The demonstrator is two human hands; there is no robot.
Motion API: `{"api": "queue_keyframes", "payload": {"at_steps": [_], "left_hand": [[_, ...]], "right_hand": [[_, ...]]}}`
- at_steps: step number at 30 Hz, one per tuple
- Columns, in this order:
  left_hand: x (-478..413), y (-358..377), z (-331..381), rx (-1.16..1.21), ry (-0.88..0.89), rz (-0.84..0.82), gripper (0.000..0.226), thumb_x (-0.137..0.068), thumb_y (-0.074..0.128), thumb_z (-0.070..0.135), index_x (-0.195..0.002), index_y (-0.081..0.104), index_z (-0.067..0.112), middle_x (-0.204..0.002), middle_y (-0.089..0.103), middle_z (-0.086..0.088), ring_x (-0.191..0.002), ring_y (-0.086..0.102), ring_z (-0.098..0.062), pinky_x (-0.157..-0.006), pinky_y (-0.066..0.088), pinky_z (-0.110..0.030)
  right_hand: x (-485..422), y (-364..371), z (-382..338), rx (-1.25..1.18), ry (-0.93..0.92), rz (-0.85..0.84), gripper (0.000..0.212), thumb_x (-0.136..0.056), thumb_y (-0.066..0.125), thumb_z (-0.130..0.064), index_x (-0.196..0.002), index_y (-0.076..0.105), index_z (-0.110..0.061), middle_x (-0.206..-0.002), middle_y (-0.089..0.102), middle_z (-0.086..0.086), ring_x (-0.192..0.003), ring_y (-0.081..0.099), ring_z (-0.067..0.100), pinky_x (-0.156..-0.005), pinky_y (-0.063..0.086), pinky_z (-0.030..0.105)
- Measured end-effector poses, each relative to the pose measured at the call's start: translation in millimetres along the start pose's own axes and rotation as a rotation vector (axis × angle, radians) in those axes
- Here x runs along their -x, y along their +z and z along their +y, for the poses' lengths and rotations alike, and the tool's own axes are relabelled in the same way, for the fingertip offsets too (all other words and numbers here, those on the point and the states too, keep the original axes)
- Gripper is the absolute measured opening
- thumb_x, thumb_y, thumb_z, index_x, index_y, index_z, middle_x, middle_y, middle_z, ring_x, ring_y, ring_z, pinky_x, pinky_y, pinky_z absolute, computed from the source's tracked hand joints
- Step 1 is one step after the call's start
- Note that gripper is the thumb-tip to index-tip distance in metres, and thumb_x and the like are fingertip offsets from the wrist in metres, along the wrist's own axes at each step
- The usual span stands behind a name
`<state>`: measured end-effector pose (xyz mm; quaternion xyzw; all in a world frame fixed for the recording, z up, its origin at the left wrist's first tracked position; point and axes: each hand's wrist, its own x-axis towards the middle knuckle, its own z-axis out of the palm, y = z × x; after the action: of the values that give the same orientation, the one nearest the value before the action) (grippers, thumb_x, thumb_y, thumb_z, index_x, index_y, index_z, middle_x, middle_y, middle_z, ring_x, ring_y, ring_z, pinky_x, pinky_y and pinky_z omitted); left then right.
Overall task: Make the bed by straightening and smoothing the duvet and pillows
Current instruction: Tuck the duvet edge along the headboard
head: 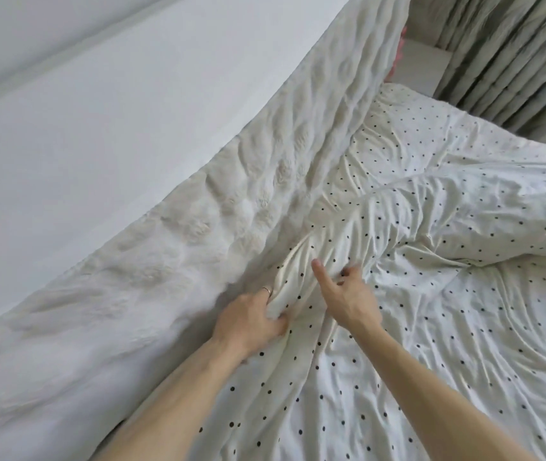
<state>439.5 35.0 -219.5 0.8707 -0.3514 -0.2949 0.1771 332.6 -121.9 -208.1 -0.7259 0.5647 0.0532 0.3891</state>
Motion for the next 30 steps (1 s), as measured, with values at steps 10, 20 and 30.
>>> {"api": "queue_keyframes", "payload": {"at_steps": [10,20,30], "left_hand": [[31.1,-48.1,-31.9,-0.344,0.390,0.480,0.043,-0.077,0.051,0.049,-0.095,0.070,0.015,-0.067,0.062,0.002,-0.043,0.058,-0.025,-0.035,0.039,-0.026],[19.8,3.4,-44.4,-0.362,0.097,0.251,0.060,-0.088,0.034,0.017,-0.147,0.044,0.013,-0.147,0.045,-0.014,-0.123,0.052,-0.035,-0.095,0.048,-0.047],[167.9,42.9,-141.0,-0.387,0.118,0.245,0.058,-0.098,0.039,0.040,-0.155,0.032,0.029,-0.160,0.034,-0.004,-0.146,0.034,-0.025,-0.114,0.034,-0.047]], "right_hand": [[-14.4,-15.8,-111.3,-0.244,-0.051,0.340,0.034,-0.083,0.060,-0.018,-0.110,0.040,-0.017,-0.085,0.052,-0.003,-0.085,0.055,0.025,-0.078,0.045,0.040],[-17.9,88.7,-27.3,0.190,-0.167,-0.145,0.083,-0.097,0.040,-0.060,-0.164,0.004,-0.025,-0.172,0.004,-0.003,-0.158,-0.001,0.015,-0.128,0.005,0.040],[167.0,117.4,116.2,0.535,-0.425,-0.133,0.084,-0.096,0.024,-0.074,-0.160,-0.015,-0.037,-0.168,-0.024,-0.004,-0.154,-0.026,0.016,-0.127,-0.006,0.043]]}}
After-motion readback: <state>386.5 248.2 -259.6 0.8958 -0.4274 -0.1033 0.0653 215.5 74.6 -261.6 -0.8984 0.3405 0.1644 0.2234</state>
